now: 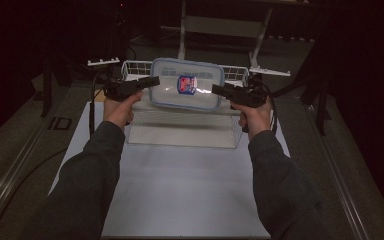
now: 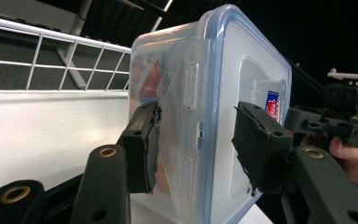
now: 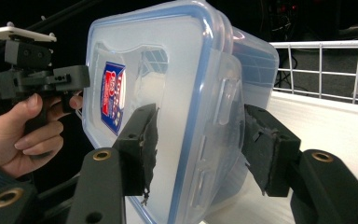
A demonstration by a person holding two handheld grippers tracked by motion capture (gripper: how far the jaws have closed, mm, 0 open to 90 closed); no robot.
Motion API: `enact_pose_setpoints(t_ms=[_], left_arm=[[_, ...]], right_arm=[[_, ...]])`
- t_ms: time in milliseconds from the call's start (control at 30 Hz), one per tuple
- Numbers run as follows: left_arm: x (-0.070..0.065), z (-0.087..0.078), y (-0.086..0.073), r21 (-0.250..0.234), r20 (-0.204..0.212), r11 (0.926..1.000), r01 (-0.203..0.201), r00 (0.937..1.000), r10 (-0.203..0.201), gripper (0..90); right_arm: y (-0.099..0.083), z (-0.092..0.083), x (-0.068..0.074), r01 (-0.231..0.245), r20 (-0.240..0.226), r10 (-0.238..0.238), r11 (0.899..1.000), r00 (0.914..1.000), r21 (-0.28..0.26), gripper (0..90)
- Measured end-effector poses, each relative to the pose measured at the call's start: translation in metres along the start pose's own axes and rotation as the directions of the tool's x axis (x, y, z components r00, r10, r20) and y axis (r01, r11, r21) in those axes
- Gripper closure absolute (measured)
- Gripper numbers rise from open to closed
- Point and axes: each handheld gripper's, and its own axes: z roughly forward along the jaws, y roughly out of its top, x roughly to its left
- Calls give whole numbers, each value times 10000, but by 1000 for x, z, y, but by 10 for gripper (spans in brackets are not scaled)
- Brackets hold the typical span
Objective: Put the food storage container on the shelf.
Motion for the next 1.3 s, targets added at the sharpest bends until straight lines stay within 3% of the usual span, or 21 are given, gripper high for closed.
enact_pose_setpoints(t_ms=[167, 233, 300, 400, 467, 533, 633, 733, 833, 867, 900, 933, 1033, 1067, 1100, 1200, 1267, 1300], left_arm=[[-2, 3, 2, 56, -500, 9995, -300, 9983, 303, 504], [-4, 6, 2, 332, -925, 9981, -513, 9942, 542, 531], [-4, 8, 1, 496, -1054, 9972, -558, 9926, 608, 533], [4, 12, -5, 319, -746, 9995, 40, 9972, -16, 502], [3, 12, -6, 168, -816, 9996, 219, 9965, -205, 503], [1, 12, -4, 64, -927, 9998, 203, 9955, -196, 502], [-3, 9, -3, 145, -1101, 9999, -45, 9939, 60, 509], [-5, 5, -5, 220, -1126, 9994, -267, 9932, 290, 505], [-8, -1, -5, 266, -1180, 9982, -541, 9914, 569, 504], [-8, -1, -5, 266, -1180, 9982, -541, 9914, 569, 504], [-12, -6, -5, 292, -1184, 9965, -784, 9896, 813, 504], [-14, -8, -5, 312, -1205, 9955, -892, 9884, 924, 502], [-21, -16, -7, 367, -1256, 9922, -1193, 9844, 1230, 499], [-23, -18, -8, 412, -1310, 9907, -1300, 9822, 1344, 497], [-26, -21, -9, 466, -1343, 9886, -1434, 9798, 1485, 496], [-34, -28, -14, 566, -1373, 9810, -1856, 9718, 1918, 487], [-36, -32, -18, 530, -1279, 9801, -1915, 9721, 1968, 481], [-39, -38, -25, 538, -1263, 9759, -2114, 9680, 2167, 481]], right_arm=[[1, 3, -4, -130, -54, 130, 9999, 9999, 0, 454], [1, 4, -5, -258, 3, 258, 9997, 9997, -8, 430], [1, 6, -6, -244, 123, 243, 9997, 9996, 62, 399], [-3, 11, -13, -872, 162, 870, 9961, 9961, 129, 314], [-2, 12, -15, -908, 223, 907, 9958, 9956, 60, 296], [0, 12, -11, -494, 719, 495, 9988, 9962, -20, 323], [4, 10, -2, 161, 1474, -153, 9999, 9890, -40, 312], [4, 5, 10, 726, 1522, -672, 9969, 9861, -298, 342], [2, 1, 23, 1503, 1207, -1454, 9881, 9820, -330, 488], [2, 1, 23, 1503, 1207, -1454, 9881, 9820, -330, 488], [0, -1, 27, 1810, 976, -1768, 9828, 9794, -369, 600], [-4, -1, 37, 2527, 535, -2515, 9674, 9664, -182, 733], [-12, 5, 43, 3421, 516, -3466, 9362, 9366, 803, 833], [-14, 8, 43, 3564, 640, -3639, 9285, 9292, 1043, 847], [-16, 9, 41, 3568, 759, -3669, 9264, 9272, 1201, 857], [-20, 9, 36, 3353, 1358, -3509, 9337, 9265, 1253, 824], [-21, 8, 34, 3299, 1471, -3470, 9352, 9263, 1286, 795], [-23, 6, 33, 3268, 1493, -3444, 9360, 9269, 1307, 747]])
